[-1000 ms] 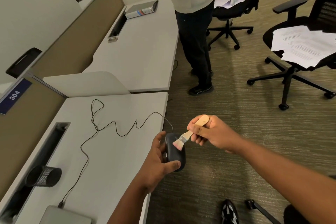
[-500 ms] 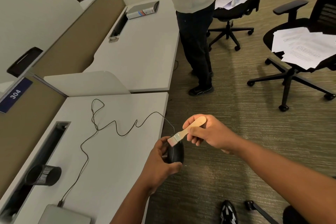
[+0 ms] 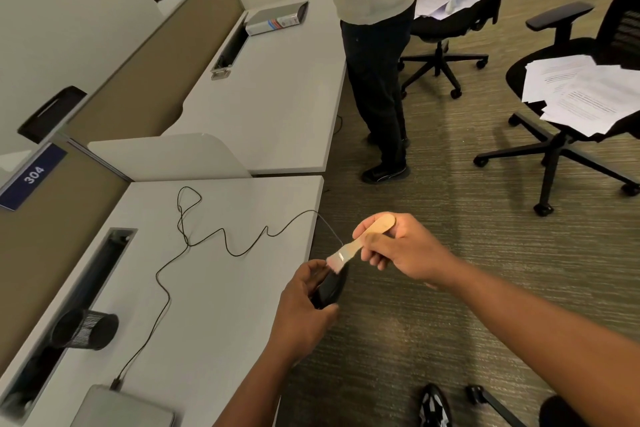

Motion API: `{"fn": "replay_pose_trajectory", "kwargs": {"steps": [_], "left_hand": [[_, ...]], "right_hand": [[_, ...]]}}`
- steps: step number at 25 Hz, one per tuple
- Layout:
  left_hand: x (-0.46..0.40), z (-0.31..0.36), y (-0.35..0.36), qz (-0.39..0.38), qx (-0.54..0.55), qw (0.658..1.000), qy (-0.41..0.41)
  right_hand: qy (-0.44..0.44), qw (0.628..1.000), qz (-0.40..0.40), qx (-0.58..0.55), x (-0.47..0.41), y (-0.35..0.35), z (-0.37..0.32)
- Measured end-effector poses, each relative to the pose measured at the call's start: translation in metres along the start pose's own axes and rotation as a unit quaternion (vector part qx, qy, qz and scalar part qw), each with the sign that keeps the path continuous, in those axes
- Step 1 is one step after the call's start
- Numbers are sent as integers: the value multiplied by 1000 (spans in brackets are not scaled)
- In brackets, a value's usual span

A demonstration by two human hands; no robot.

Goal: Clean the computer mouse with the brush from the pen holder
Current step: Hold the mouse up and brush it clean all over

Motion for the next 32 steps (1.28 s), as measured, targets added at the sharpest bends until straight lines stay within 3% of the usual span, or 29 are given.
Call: {"fn": "replay_pose_trajectory", "kwargs": {"steps": [2,6,8,11,14,22,24,28,32], "left_hand": [[1,2,0,4,-11,1000,5],[3,4,1,-9,-17,1000,3],[4,5,1,-10,-13,1000,3],[2,4,-1,-4,6,1000,-3],[1,6,-3,8,21,1000,-2],[1,3,-1,-14,9,1000,-6],[0,3,-1,-16,23,1000,-12],[-1,3,-1,-1,34,999,-12],[0,4,-2,12,44,999,-14]], "right_hand": [[31,999,-9,-5,-2,1,4],[44,992,103,57,-5,-13,8],[28,992,119,32,-2,-15,7],[9,996,16,-82,0,1,5],[13,996,-44,-72,3,15,9],[-15,991,118,66,1,-11,11],[-41,995,90,15,6,-6,5],[-47,997,-54,1,12,26,-3],[-31,998,-26,40,10,26,-1]]}}
Point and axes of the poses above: each hand's wrist, its own x-axis away from the middle knuckle, its own y-axis out of the palm, z = x × y, the point moved 4 cm from there along -x, towards the middle knuckle, and after that the axes turned 8 degrees about x, right-handed, at the moved point
